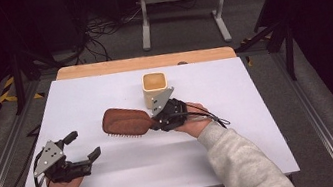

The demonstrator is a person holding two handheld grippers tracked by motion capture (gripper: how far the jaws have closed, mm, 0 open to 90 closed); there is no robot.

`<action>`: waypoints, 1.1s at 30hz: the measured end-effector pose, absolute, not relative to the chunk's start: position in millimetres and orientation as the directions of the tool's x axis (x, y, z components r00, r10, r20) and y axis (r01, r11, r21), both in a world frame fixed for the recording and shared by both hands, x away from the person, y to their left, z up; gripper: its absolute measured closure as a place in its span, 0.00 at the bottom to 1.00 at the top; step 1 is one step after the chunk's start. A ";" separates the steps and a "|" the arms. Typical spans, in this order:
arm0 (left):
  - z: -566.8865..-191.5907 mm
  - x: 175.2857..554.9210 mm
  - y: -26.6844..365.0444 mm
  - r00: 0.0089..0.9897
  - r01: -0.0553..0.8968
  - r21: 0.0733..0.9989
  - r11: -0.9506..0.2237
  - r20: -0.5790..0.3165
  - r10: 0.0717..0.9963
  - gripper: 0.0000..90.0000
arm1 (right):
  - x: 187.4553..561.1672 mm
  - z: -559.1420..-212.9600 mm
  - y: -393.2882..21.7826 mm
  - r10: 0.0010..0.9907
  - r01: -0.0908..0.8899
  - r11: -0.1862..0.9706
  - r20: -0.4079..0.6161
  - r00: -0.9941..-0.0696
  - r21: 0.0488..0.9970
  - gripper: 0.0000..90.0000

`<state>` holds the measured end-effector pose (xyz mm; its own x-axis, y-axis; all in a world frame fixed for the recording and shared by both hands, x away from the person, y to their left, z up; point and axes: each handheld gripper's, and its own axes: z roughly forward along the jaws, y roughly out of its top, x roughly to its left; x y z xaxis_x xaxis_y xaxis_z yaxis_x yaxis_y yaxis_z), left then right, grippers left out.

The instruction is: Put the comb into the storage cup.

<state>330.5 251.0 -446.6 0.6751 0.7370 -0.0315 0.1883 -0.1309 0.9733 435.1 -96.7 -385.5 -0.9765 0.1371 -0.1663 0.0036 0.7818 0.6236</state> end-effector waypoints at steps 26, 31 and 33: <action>-447.6 338.3 245.9 0.705 0.224 0.966 -0.132 -0.067 0.706 0.01 | 389.6 -383.1 -147.3 0.317 0.005 0.546 -0.201 -0.927 0.838 0.80; -446.5 338.0 243.2 0.720 0.220 0.967 -0.132 -0.069 0.691 0.00 | 380.2 -386.8 -152.7 0.343 0.006 0.501 -0.192 -0.920 0.865 0.80; -445.6 337.9 242.4 0.726 0.217 0.967 -0.132 -0.070 0.685 0.00 | 376.6 -389.0 -155.4 0.357 0.007 0.478 -0.187 -0.915 0.878 0.80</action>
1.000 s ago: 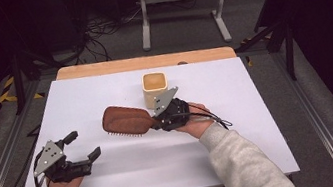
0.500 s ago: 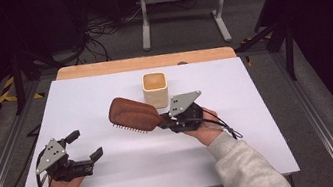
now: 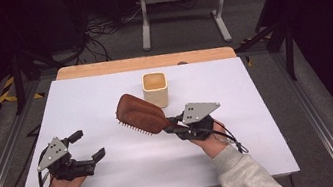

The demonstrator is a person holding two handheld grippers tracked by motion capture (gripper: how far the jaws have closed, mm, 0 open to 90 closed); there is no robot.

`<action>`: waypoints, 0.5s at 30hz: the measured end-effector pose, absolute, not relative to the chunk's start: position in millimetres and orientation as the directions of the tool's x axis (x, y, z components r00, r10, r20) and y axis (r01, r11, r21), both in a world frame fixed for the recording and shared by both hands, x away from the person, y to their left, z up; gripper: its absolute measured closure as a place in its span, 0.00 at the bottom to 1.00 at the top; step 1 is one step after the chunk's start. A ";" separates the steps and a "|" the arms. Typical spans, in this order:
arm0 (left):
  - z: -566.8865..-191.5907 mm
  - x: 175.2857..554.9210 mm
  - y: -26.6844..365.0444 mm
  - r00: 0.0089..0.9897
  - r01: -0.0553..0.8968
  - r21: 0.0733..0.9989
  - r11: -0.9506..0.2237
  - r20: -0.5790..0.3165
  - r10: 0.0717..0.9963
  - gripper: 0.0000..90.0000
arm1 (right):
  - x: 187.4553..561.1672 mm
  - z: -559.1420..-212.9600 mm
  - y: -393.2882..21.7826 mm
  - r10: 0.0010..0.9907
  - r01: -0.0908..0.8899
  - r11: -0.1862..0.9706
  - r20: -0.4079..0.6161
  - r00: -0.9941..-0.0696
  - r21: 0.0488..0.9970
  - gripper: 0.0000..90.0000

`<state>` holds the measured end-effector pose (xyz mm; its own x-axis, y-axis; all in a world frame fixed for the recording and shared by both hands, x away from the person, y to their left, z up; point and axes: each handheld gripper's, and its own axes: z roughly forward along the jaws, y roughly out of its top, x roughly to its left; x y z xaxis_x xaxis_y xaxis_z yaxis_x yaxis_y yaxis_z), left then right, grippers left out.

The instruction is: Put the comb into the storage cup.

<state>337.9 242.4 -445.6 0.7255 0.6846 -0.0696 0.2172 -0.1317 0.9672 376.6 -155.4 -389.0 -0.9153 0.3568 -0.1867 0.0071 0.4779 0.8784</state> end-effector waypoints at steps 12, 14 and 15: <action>-435.7 340.0 235.0 0.755 0.247 0.961 -0.127 -0.109 0.646 0.00 | 360.4 -407.4 -164.8 0.444 0.005 0.372 -0.173 -0.879 0.928 0.80; -431.3 341.3 231.2 0.770 0.254 0.958 -0.131 -0.118 0.627 0.00 | 359.4 -408.8 -164.8 0.445 0.002 0.366 -0.173 -0.878 0.930 0.80; -431.3 341.3 231.2 0.770 0.254 0.958 -0.131 -0.118 0.627 0.00 | 359.4 -408.8 -164.8 0.445 0.002 0.366 -0.173 -0.878 0.930 0.80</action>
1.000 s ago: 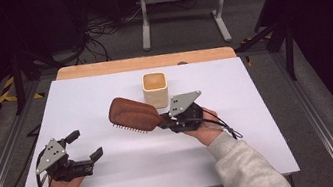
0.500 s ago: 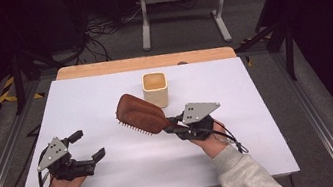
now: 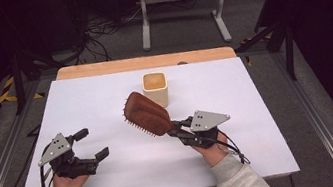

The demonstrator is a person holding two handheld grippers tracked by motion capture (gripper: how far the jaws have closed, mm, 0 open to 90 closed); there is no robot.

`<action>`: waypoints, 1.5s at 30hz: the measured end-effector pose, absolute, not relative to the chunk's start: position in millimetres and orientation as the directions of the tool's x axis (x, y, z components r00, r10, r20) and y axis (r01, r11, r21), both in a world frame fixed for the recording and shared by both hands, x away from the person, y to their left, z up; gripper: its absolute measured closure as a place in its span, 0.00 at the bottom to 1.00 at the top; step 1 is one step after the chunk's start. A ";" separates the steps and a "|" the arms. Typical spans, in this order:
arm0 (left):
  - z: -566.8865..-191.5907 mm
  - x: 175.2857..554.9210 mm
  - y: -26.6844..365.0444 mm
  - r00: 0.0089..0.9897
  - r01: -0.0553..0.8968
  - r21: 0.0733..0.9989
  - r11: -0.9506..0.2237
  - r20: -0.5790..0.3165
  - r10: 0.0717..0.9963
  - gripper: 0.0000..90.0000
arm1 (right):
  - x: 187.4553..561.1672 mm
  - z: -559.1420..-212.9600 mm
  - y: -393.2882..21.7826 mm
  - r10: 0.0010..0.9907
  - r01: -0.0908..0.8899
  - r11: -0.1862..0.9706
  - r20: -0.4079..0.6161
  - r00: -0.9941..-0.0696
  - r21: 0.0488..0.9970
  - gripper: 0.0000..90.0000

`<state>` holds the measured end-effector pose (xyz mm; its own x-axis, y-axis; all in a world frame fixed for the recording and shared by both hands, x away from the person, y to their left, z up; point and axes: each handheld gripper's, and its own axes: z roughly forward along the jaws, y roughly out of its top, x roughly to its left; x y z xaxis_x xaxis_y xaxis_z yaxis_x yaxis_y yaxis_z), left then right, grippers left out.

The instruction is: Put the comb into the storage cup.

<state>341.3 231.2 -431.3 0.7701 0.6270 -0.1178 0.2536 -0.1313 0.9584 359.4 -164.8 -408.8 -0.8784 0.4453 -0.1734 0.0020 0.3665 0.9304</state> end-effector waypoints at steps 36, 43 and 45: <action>-365.9 360.2 141.6 0.847 0.242 0.959 -0.150 -0.133 0.515 0.02 | 358.9 -412.3 -167.9 0.476 -0.009 0.365 -0.195 -0.858 0.931 0.80; -360.6 365.8 129.5 0.845 0.257 0.953 -0.157 -0.143 0.516 0.02 | 359.1 -412.3 -168.7 0.476 -0.010 0.365 -0.195 -0.858 0.931 0.80; -360.0 366.9 126.2 0.845 0.267 0.950 -0.160 -0.151 0.513 0.02 | 359.1 -412.4 -168.9 0.477 -0.010 0.366 -0.197 -0.857 0.931 0.80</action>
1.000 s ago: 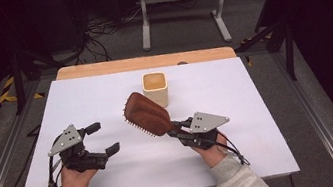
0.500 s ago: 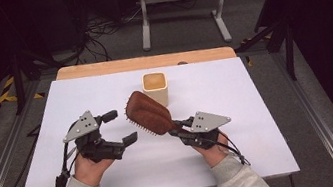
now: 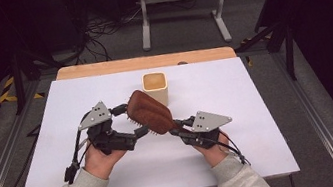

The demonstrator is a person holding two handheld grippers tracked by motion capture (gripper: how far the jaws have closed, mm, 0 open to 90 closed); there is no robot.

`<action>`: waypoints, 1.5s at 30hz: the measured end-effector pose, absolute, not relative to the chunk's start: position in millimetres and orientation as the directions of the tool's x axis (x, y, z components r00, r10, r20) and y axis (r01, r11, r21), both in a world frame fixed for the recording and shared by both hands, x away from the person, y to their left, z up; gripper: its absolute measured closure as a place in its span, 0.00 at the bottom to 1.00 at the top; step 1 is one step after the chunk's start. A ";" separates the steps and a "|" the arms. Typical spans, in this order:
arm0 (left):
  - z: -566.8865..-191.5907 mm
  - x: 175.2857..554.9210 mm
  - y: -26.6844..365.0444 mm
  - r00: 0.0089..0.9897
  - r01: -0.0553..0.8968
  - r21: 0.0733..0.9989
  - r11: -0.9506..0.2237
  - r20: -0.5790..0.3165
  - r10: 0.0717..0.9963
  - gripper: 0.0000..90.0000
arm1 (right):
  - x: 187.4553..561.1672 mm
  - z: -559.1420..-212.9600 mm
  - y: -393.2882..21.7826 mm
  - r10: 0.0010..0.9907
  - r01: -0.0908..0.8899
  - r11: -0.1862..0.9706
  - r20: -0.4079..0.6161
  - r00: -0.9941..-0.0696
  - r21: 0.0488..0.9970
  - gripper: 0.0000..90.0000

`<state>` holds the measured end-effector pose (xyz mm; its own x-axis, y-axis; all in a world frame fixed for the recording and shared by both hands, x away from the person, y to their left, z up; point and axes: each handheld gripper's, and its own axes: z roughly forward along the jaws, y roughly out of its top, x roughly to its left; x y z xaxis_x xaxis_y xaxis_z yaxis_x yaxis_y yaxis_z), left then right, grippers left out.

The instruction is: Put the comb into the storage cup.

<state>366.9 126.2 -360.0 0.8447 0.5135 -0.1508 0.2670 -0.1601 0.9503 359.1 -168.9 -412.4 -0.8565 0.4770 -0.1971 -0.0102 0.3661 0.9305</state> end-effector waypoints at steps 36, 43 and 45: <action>-355.7 376.6 111.3 0.792 0.395 0.910 -0.129 -0.266 0.549 0.35 | 357.9 -415.2 -166.2 0.484 -0.032 0.397 -0.239 -0.842 0.917 0.80; -354.2 375.6 113.6 0.816 0.399 0.908 -0.128 -0.288 0.500 0.48 | 358.9 -417.0 -164.7 0.478 -0.029 0.406 -0.240 -0.845 0.913 0.80; -352.5 374.5 114.3 0.830 0.395 0.911 -0.121 -0.298 0.472 0.53 | 359.2 -417.7 -164.0 0.471 -0.029 0.413 -0.241 -0.849 0.910 0.79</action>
